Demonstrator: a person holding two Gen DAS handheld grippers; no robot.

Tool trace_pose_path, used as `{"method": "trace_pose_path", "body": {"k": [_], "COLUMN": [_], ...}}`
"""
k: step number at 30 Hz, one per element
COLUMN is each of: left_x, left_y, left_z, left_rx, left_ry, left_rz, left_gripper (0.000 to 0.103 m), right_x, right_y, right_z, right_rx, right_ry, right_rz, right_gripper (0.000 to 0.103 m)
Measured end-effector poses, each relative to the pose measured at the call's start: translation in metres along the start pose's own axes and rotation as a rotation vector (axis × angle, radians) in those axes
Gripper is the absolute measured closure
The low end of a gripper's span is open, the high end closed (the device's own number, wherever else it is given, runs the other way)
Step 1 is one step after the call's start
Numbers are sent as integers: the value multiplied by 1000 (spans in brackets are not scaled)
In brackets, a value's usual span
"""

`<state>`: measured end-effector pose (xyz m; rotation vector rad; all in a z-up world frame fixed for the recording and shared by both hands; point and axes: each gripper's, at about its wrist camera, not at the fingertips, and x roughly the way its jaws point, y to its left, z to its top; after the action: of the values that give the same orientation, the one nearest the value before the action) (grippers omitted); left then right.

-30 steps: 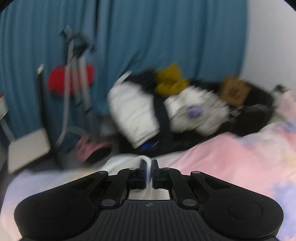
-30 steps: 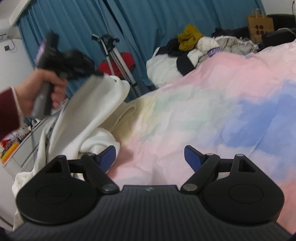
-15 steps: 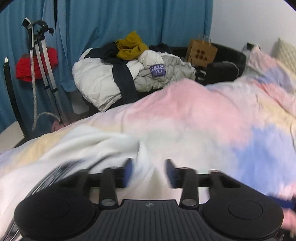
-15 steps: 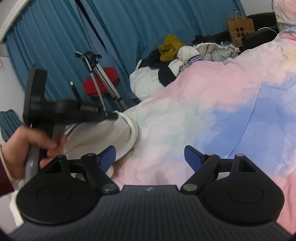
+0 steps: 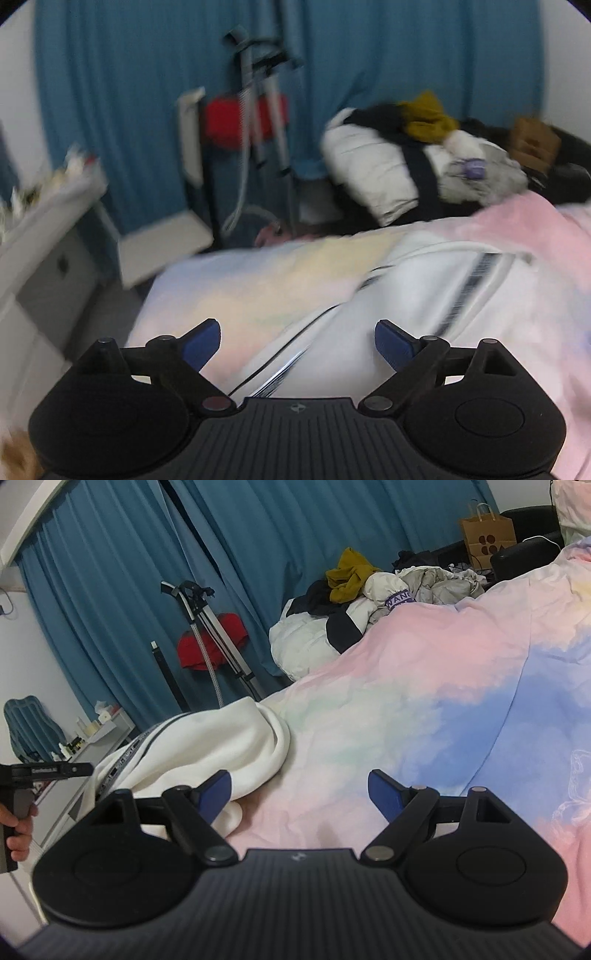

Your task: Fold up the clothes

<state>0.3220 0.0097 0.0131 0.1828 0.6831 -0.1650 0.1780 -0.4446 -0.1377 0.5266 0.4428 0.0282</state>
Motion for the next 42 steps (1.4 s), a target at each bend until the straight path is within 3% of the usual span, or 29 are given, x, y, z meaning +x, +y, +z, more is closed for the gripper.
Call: {"method": "trace_pose_path", "body": {"k": [4, 7, 8, 11, 12, 13, 14, 16, 17, 19, 21, 24, 28, 32, 36, 39, 42], "left_x": [13, 26, 30, 53, 58, 63, 65, 66, 55, 35, 1, -62, -130, -137, -115, -117, -112], "left_y": [18, 11, 5, -24, -38, -52, -66, -89, -98, -115, -129, -163, -200, -236, -242, -237, -218], "left_z": [1, 12, 17, 25, 24, 23, 20, 15, 15, 15, 15, 0, -71, -175, -228, -220, -208], "left_rx": [-125, -181, -189, -131, -88, -44, 13, 91, 109, 144, 175, 317, 432, 540, 454, 414, 306], "left_ry": [20, 27, 27, 66, 80, 94, 105, 145, 125, 83, 11, -76, -49, 31, 66, 60, 89], "left_rz": [-116, -208, -271, -347, -329, -310, -278, -210, -197, -174, -219, -325, -512, -516, -464, -485, -533], "left_gripper": [15, 15, 15, 15, 17, 29, 53, 88, 93, 94, 94, 95, 94, 93, 93, 91, 91], "right_x": [1, 6, 8, 13, 14, 16, 18, 20, 21, 19, 13, 2, -13, -37, -54, -50, -24], "right_y": [5, 7, 7, 8, 7, 7, 7, 5, 4, 4, 2, -1, -5, -18, -31, -30, -8], "right_z": [-2, -3, -4, -7, -8, -8, -9, -9, -9, -8, -5, -1, 5, 16, 24, 22, 14], "right_rx": [-27, -41, -45, -58, -62, -64, -64, -58, -55, -54, -44, -25, 1, 78, 142, 111, 15], "right_ry": [1, 14, 20, 32, 34, 36, 38, 43, 45, 43, 29, 5, -28, -67, -75, -23, 52], "right_rz": [-9, -17, -20, -23, -24, -25, -27, -27, -25, -19, -19, -21, -23, -18, -20, -28, 20], "right_gripper": [20, 20, 20, 20, 20, 20, 20, 20, 20, 20, 20, 20, 20, 20, 19, 18, 18]}}
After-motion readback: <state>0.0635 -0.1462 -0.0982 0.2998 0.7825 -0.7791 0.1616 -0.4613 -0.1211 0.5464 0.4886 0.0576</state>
